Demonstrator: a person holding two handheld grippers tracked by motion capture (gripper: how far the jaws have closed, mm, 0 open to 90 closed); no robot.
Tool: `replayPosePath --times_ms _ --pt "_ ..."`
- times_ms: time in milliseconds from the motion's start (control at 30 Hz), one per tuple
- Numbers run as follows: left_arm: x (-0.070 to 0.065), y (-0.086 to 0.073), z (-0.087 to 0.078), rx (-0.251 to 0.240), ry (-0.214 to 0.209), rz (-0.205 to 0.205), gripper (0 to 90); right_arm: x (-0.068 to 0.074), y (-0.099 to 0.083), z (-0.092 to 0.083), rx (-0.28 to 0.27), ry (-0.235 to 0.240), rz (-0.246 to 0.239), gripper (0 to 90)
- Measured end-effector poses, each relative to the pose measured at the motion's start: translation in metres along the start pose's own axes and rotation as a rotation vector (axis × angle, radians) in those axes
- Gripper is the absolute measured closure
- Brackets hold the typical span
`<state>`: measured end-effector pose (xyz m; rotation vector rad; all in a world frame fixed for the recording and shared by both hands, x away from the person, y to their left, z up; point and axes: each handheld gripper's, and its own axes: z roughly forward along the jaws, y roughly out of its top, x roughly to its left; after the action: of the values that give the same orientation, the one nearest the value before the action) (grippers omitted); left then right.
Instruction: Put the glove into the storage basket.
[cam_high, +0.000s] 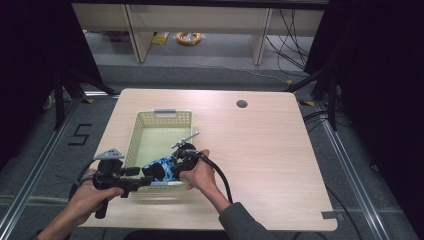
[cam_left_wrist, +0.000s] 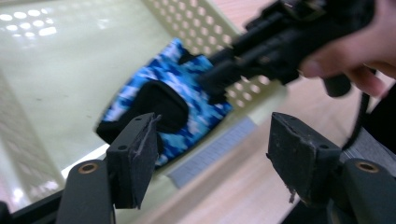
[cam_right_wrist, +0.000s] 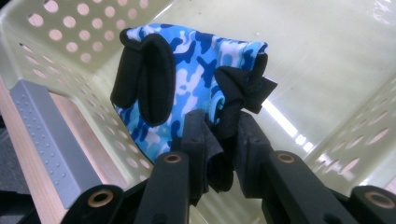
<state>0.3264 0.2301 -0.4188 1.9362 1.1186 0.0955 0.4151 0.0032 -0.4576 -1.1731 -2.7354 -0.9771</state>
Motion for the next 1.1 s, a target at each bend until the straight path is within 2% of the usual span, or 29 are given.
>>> replayPosePath --times_ms 133,200,233,267,300,333,367,433,467,533,567,633,667,700,733,800,867,900,933,967,1000,1033,1067,1100 --pt "-0.014 -0.013 -0.003 -0.01 -0.029 0.014 32.5 0.003 0.001 -0.001 0.028 -0.02 -0.006 74.1" --pt "-0.018 -0.019 -0.003 -0.018 -0.037 0.018 32.5 0.003 0.002 -0.001 0.025 -0.021 -0.023 72.1" --pt "-0.021 -0.023 -0.003 -0.016 -0.049 0.021 32.4 0.004 0.002 -0.001 0.025 -0.022 -0.013 70.7" --pt "-0.023 -0.026 -0.003 -0.023 -0.048 0.014 32.4 0.004 0.002 -0.002 0.011 -0.034 -0.03 68.3" --pt "-0.024 -0.029 -0.004 -0.026 -0.051 0.02 32.4 0.004 0.003 -0.002 0.01 -0.033 -0.025 65.3" --pt "-0.026 -0.033 -0.004 -0.03 -0.054 0.03 32.4 0.005 0.003 -0.004 0.016 -0.02 0.012 62.0" --pt "-0.028 -0.036 -0.004 -0.033 -0.045 0.04 32.4 0.004 0.004 -0.004 -0.002 -0.022 -0.01 60.7" --pt "-0.031 -0.042 -0.002 -0.062 -0.041 0.041 32.4 0.006 0.006 -0.007 0.001 -0.047 0.002 56.5" --pt "-0.031 -0.046 -0.001 -0.061 -0.049 0.049 32.3 0.004 0.007 -0.008 -0.022 -0.039 -0.019 54.8" --pt "-0.032 -0.053 0.002 -0.076 -0.065 0.024 32.3 0.005 0.007 -0.012 -0.016 -0.042 0.015 52.9" --pt "-0.032 -0.057 0.004 -0.074 -0.067 0.026 32.1 0.003 0.007 -0.012 -0.04 -0.035 -0.02 51.3" --pt "-0.032 -0.063 0.008 -0.101 -0.069 0.014 32.0 0.004 0.007 -0.016 -0.041 -0.033 0.016 48.0" --pt "-0.033 -0.066 0.01 -0.11 -0.068 0.012 31.8 0.004 0.007 -0.018 -0.046 -0.034 0.018 47.4" --pt "-0.033 -0.069 0.012 -0.102 -0.069 0.018 31.4 0.002 0.006 -0.02 -0.069 -0.024 -0.007 47.3" --pt "-0.034 -0.071 0.013 -0.097 -0.076 0.023 30.9 0.002 0.006 -0.02 -0.099 -0.008 -0.008 46.6" --pt "-0.034 -0.075 0.016 -0.097 -0.088 0.024 29.9 0.002 0.005 -0.026 -0.101 -0.02 0.01 44.3" --pt "-0.033 -0.077 0.018 -0.091 -0.078 0.039 27.3 0.002 0.003 -0.031 -0.124 -0.006 0.001 42.6" --pt "-0.034 -0.079 0.02 -0.093 -0.076 0.037 26.1 0.002 0.002 -0.034 -0.121 -0.006 0.013 41.9" --pt "-0.034 -0.08 0.021 -0.086 -0.078 0.052 24.7 0.001 0.001 -0.036 -0.131 0.0 -0.004 41.4" --pt "-0.033 -0.081 0.023 -0.097 -0.077 0.07 24.1 0.002 0.0 -0.038 -0.129 -0.012 0.016 41.2" --pt "-0.033 -0.082 0.024 -0.097 -0.079 0.068 24.1 0.0 -0.001 -0.04 -0.145 -0.003 -0.004 41.0" --pt "-0.033 -0.082 0.024 -0.079 -0.08 0.07 23.6 0.001 -0.002 -0.042 -0.143 0.001 0.005 40.6" --pt "-0.032 -0.082 0.025 -0.077 -0.073 0.086 23.1 0.001 -0.004 -0.043 -0.146 -0.006 0.008 40.4" --pt "-0.032 -0.084 0.026 -0.089 -0.068 0.091 22.9 0.0 -0.005 -0.045 -0.156 0.013 0.003 40.0"
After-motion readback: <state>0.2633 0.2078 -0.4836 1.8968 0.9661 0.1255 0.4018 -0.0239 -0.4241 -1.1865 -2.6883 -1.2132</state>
